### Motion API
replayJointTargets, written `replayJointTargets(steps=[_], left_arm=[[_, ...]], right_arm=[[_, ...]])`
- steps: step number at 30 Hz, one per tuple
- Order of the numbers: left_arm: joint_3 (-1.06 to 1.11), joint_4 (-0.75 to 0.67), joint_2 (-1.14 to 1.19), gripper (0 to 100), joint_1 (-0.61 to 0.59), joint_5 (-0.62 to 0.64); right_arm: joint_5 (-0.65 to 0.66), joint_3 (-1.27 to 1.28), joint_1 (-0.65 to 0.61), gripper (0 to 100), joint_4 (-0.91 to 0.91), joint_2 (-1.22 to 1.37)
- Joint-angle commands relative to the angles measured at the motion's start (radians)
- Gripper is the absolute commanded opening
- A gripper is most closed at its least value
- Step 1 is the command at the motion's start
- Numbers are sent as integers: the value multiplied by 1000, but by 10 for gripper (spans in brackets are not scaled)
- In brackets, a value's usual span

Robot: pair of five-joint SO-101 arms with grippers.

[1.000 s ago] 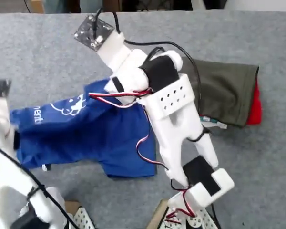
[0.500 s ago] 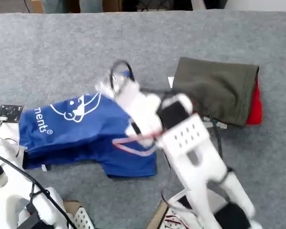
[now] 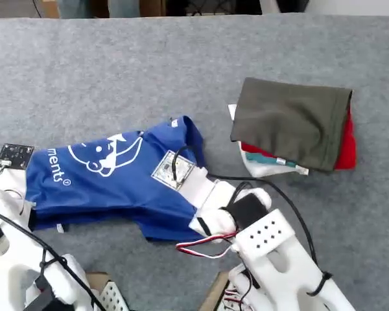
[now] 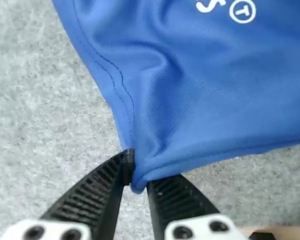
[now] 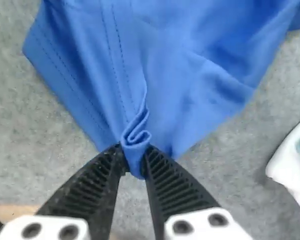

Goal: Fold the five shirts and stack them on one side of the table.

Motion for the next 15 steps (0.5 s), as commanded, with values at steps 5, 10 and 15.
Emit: replayJointTargets(steps=[5,10,15], left_arm=[[-59,-2,-26,29,-35,-8],[-38,8,-25,29,-38,-64],[-19,6,-25,32,-47,-109]], right_arm=[[12,67,-5,15,-92,24],[12,82,-5,15,-112,27],[12,87,-5,15,-104,27]])
